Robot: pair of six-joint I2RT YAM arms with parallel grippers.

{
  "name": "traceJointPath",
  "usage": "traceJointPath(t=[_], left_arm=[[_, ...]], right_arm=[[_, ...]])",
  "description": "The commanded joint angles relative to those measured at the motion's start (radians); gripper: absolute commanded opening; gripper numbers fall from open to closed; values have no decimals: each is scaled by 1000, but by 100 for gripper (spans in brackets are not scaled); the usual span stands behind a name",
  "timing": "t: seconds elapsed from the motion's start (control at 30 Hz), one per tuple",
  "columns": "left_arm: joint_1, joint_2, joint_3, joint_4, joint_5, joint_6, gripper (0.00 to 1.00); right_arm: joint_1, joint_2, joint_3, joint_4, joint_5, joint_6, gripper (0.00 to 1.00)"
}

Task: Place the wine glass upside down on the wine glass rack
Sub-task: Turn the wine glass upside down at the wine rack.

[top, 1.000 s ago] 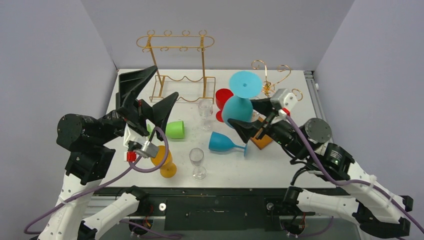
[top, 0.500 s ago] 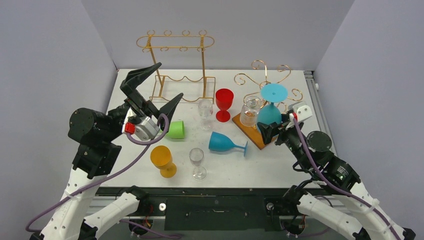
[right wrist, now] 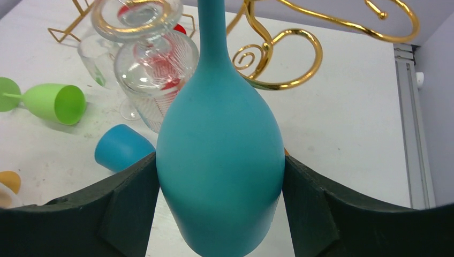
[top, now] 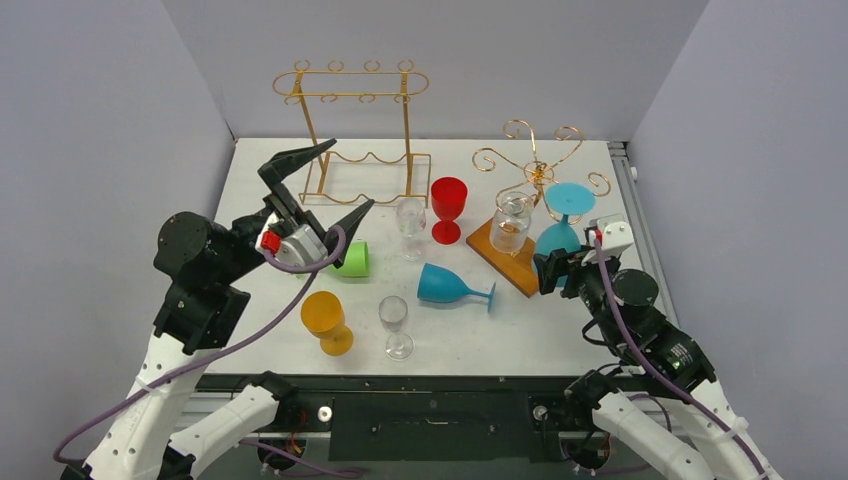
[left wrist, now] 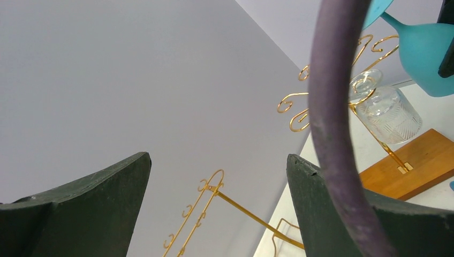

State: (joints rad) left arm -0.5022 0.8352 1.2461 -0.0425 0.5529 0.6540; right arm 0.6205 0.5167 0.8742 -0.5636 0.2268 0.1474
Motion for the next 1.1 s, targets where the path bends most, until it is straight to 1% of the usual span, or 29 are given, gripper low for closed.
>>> traceJointPath(t=[0.0,0.2,0.33,0.53,0.77,0.83,1.07], left_arm=[[-1,-6,1,-1,-7,-43,96],[-1,0,-7,3,-3,-45,96],[-1,6,-10,6,3,-50,96],[-1,20,-13,21,5,-59,96],[-1,37,-17,27,15,-61,96],[-2,40,-18,58,18,-66,96],[-1,45,-21,78,24,-79,96]], right_arm=[[-52,-20,-8,1,18,15,57],[-105,-40,-47,-10,21,12,56],[-170,-23,-62,14,20,-5,56],[-324,21,-101,102,-87,-20,55],[-340,86,-116,192,-110,-31,54],[-344,102,-120,207,-121,-27,54],[-355,157,-126,248,-147,-19,53]])
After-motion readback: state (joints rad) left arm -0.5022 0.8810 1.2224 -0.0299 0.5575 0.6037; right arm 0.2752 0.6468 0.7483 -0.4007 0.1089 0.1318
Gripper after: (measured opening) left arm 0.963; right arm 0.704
